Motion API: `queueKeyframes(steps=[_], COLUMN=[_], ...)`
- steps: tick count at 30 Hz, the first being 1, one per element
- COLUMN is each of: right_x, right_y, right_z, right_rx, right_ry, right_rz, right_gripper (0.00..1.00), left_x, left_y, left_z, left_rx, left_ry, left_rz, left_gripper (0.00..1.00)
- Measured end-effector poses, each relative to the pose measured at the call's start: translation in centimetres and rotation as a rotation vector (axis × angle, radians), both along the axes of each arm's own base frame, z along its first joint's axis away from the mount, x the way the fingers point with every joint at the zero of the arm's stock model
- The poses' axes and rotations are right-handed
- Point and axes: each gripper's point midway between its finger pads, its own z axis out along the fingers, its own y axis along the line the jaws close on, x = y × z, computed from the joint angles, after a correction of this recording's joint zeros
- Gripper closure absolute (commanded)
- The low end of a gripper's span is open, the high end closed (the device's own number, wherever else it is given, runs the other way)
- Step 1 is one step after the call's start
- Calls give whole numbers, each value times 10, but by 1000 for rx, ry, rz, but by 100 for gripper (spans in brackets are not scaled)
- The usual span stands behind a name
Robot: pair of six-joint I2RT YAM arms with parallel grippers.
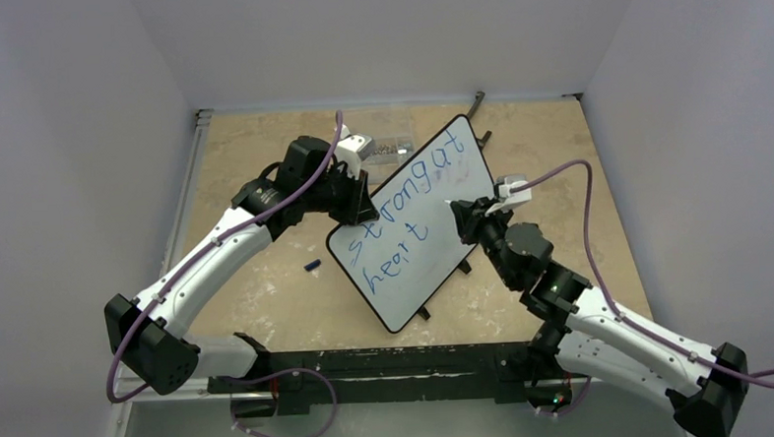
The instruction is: Write a sentence on the whiteboard
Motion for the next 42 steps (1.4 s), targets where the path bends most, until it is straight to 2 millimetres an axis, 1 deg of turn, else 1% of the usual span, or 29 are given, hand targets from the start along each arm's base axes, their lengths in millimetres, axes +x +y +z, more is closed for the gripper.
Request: queueKeyframes(steps=[3,8,11,19,22,25,28,32,36,39,42], right_x=[13,30,33,22,16,7,-7,-26,-37,-53,-75], right_y=[-15,-39,-42,-23,-14,-4,7,17,26,44,67], right_z=[-5,-6,-9,-37,-39,-36,-32,-47,-60,-70,-80], right_rx=[-6,28,39,49,54,56,68,81,98,90,69], right_ry=[19,37,46,111,114,106,88,117,163,200,233], right_rz=[-33,-63,-46,80,144,219,316,420,466,526,605], right_gripper=[100,100,100,100,100,100,100,100,100,100,100], left_x=[0,-1,-1,-1,-1,-1,-1,0,0,0,1], left_y=[0,0,0,0,0,0,0,1,1,1,2], left_z=[0,0,0,0,0,0,0,0,0,0,-1], left_rx=[-1,-1,-1,-1,-1,-1,-1,1,3,3,6], left_ry=[0,0,0,0,0,0,0,0,-1,1,0], left_rz=[-1,-1,-1,-1,-1,-1,-1,2,5,7,10], left_gripper=[100,100,100,100,100,100,100,100,100,100,100])
